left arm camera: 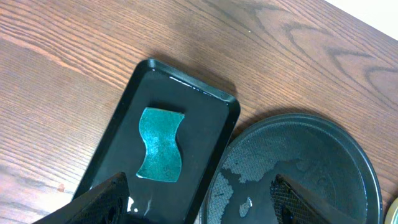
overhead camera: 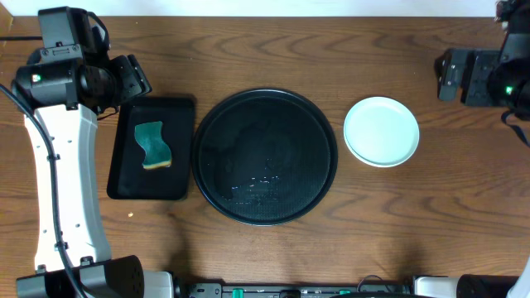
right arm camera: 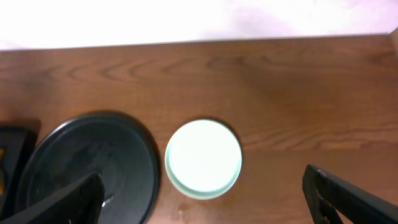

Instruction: Clean dirty plates on tray and stack at the side

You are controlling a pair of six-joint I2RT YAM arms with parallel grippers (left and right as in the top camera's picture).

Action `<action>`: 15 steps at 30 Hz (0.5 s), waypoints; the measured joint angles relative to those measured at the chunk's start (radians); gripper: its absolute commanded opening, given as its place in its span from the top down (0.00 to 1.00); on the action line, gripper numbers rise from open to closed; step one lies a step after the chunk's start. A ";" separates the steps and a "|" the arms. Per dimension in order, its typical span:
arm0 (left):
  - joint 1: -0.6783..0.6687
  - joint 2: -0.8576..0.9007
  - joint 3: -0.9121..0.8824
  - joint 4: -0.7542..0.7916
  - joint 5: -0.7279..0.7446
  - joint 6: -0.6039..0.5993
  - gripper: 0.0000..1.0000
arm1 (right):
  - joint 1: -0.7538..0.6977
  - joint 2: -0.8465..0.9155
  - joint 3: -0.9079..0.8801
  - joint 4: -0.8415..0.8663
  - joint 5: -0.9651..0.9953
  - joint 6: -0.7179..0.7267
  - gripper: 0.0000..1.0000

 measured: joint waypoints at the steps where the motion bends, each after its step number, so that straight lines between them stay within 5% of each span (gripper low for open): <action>1: 0.000 0.000 0.000 0.000 0.000 0.000 0.26 | 0.000 -0.004 -0.003 0.010 0.004 -0.001 0.01; 8: 0.000 0.000 0.000 0.000 0.000 0.000 0.26 | -0.005 -0.136 -0.128 0.154 0.010 -0.014 0.01; 15: 0.000 0.000 0.000 -0.001 0.000 0.000 0.26 | -0.065 -0.436 -0.570 0.435 0.014 -0.038 0.01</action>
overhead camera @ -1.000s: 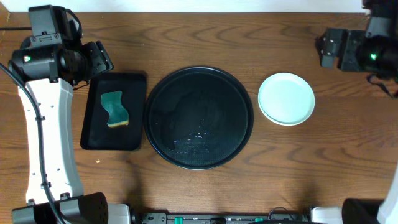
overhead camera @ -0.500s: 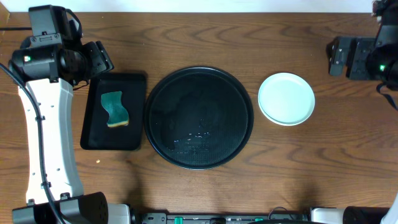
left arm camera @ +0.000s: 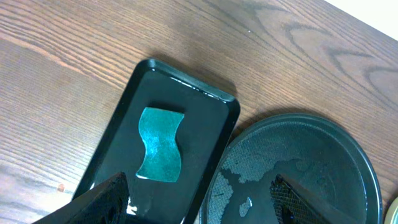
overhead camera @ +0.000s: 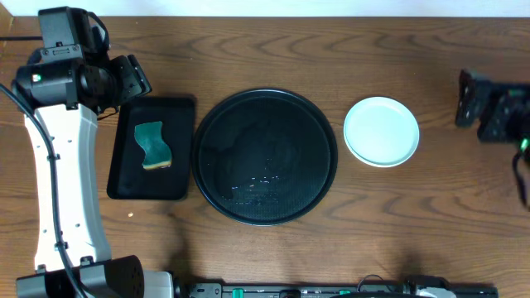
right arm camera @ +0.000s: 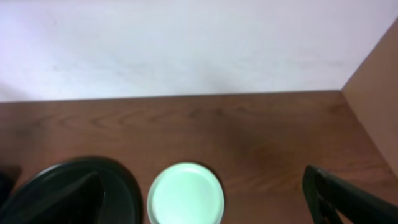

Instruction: Clean dirty plates on tray and stack at the side

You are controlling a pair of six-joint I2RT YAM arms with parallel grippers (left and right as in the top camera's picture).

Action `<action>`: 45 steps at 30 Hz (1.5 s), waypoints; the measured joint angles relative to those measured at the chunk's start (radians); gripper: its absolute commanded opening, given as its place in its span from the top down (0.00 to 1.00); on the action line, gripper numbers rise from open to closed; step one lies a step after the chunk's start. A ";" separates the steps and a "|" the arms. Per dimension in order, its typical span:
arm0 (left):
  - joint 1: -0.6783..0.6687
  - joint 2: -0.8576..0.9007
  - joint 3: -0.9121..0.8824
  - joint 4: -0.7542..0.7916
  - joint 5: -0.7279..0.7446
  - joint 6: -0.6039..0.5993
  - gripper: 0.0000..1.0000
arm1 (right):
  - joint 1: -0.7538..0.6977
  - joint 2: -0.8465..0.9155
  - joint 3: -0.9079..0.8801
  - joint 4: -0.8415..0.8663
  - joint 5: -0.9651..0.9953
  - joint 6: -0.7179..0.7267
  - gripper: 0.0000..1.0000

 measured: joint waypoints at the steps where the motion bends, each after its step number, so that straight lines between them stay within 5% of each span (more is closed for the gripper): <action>1: 0.000 0.000 0.000 0.000 0.000 0.000 0.26 | -0.003 -0.037 -0.066 0.041 0.002 -0.001 0.01; 13: 0.000 0.000 0.000 -0.001 0.000 0.000 0.26 | -0.019 -0.524 -0.933 0.530 -0.047 -0.012 0.01; 22: 0.000 0.000 0.000 -0.001 0.000 0.000 0.26 | 0.043 -0.808 -1.379 0.898 -0.079 -0.006 0.01; 33: 0.000 0.000 0.000 -0.002 0.000 0.000 0.26 | 0.047 -0.992 -1.676 1.138 -0.073 0.037 0.01; 45: 0.000 0.000 0.000 -0.001 0.000 0.000 0.26 | 0.047 -1.079 -1.713 0.990 -0.041 0.039 0.01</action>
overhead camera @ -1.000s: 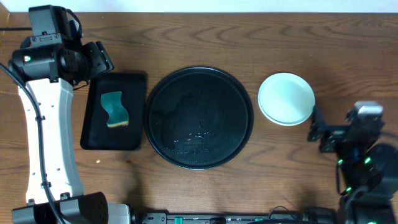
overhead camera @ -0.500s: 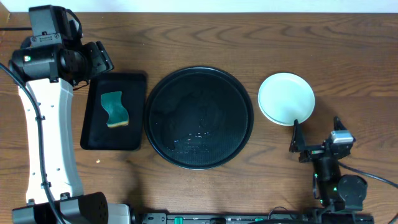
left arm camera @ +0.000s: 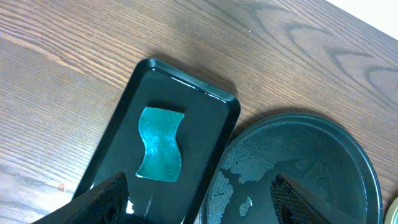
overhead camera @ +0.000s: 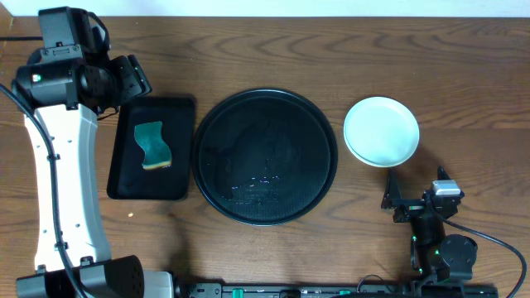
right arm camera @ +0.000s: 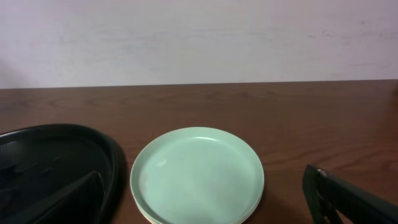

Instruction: Clean dirty plates on tray and stack at the side

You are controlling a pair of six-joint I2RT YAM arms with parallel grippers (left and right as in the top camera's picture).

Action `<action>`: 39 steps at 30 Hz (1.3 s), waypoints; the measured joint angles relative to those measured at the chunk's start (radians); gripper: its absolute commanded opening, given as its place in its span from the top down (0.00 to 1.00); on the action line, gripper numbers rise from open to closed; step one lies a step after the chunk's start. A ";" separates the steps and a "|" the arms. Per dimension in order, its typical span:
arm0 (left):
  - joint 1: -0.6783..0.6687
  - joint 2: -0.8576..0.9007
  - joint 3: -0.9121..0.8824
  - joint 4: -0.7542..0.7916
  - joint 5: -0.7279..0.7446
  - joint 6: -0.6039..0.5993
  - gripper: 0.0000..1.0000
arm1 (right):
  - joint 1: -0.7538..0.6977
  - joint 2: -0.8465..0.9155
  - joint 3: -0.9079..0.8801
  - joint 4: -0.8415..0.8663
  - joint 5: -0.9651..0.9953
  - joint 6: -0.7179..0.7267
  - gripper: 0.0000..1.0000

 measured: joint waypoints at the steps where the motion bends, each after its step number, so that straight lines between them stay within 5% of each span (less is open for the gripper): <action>1: 0.000 0.000 0.000 0.000 0.000 0.000 0.26 | 0.000 0.000 0.000 0.000 0.000 0.000 0.01; 32: 0.000 -0.009 -0.003 0.003 -0.001 0.000 0.26 | 0.000 0.000 0.000 0.000 0.000 0.000 0.01; 39: -0.047 -0.251 -0.219 0.243 -0.038 0.031 0.26 | 0.000 0.000 0.000 0.000 0.000 0.000 0.01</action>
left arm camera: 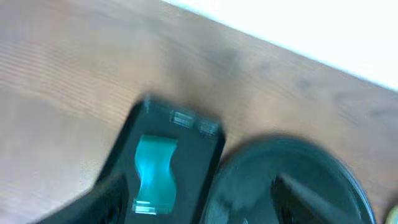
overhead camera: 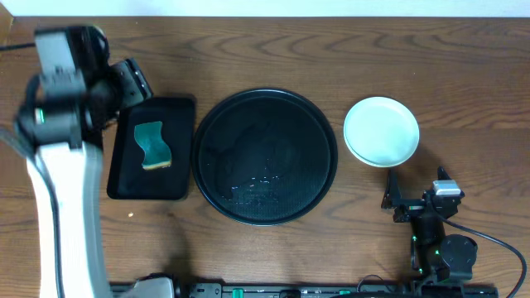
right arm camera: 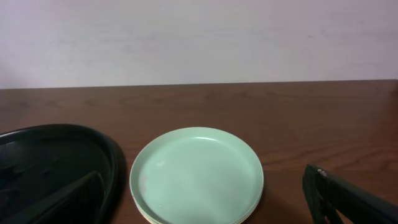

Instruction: Clean dirty plates on tray and stack at the side

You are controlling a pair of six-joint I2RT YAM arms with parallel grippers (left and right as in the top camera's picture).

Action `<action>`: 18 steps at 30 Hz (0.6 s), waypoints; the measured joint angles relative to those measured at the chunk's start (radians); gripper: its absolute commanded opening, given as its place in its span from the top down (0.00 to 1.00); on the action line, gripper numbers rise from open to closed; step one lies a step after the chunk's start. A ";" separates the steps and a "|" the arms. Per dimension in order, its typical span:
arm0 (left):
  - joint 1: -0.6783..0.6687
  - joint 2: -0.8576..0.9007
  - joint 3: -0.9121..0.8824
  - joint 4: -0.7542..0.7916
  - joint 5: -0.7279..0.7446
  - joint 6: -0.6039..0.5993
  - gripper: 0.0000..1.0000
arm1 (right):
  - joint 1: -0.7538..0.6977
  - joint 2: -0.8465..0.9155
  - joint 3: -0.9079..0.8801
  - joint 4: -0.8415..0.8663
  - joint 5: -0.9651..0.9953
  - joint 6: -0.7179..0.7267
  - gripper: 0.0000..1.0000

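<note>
A stack of pale green plates [overhead camera: 381,131] [right arm camera: 197,174] sits on the table right of the round black tray [overhead camera: 265,157] [right arm camera: 56,158], which is wet and holds no plate. A teal sponge [overhead camera: 153,145] [left arm camera: 154,174] lies in the small rectangular black tray [overhead camera: 124,178] [left arm camera: 199,146]. My left gripper [left arm camera: 200,182] is open high above the sponge tray; its view is blurred. My right gripper [overhead camera: 416,203] [right arm camera: 203,174] is open and low at the table's front right, facing the plates from a short way off.
The wall runs along the far edge of the wooden table [overhead camera: 464,74]. The left arm's white link [overhead camera: 62,190] stands along the left side. The right arm's base [overhead camera: 443,252] sits at the front edge.
My left arm has moved: its view now sits further back, shows the wall at the top and is blurred. The right arm, plates, sponge and trays are unchanged.
My right gripper was high at the far right, looking down on the plates, then further right. By the third moment it was low at the front right, facing the stack. The left gripper stayed open over the sponge tray until its shift now.
</note>
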 measured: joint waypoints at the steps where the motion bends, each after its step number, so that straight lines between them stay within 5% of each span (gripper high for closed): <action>1: -0.010 -0.057 -0.056 0.058 -0.002 0.014 0.26 | 0.000 0.000 0.000 0.000 0.000 0.000 0.01; 18: -0.064 -0.865 -1.142 0.824 -0.019 0.112 0.25 | 0.000 0.000 0.000 0.000 0.004 0.003 0.01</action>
